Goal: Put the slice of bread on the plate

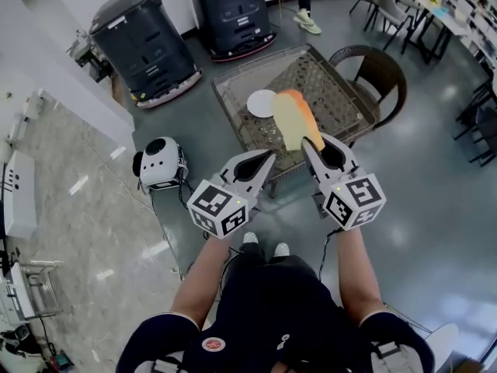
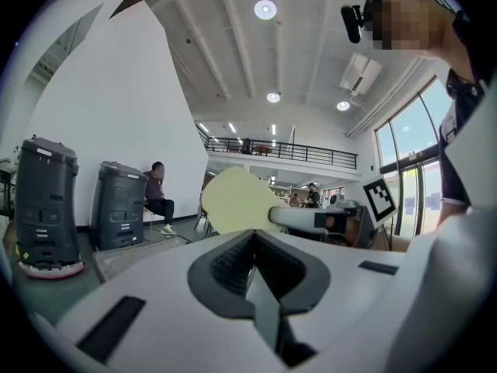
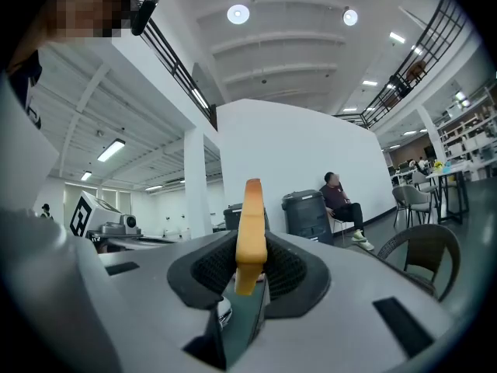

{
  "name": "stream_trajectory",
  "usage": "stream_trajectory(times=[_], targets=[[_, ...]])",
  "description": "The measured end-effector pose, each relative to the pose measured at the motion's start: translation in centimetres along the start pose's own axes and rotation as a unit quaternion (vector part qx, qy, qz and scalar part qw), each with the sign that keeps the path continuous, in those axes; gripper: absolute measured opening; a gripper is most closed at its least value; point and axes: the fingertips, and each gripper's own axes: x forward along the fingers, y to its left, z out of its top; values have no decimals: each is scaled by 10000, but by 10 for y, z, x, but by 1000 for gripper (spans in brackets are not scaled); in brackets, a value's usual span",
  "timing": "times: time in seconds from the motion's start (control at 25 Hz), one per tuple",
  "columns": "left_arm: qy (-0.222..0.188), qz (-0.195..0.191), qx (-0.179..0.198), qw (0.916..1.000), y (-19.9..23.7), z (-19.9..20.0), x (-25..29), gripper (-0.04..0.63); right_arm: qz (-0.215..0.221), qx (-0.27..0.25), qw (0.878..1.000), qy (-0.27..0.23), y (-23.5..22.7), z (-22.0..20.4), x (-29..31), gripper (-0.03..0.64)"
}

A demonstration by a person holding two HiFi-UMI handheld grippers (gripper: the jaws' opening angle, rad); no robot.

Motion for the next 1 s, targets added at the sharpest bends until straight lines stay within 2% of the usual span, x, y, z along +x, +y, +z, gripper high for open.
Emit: stream_trajectory(times=[0.4,1.0], targets=[[106,141,-60,9998,52,-15,24,6,67,73,9999,103,-28,-15,52,89],[396,-27,-402,9984,159,-40,73,6,-164,293,9973,660,-77,-54,162,89]])
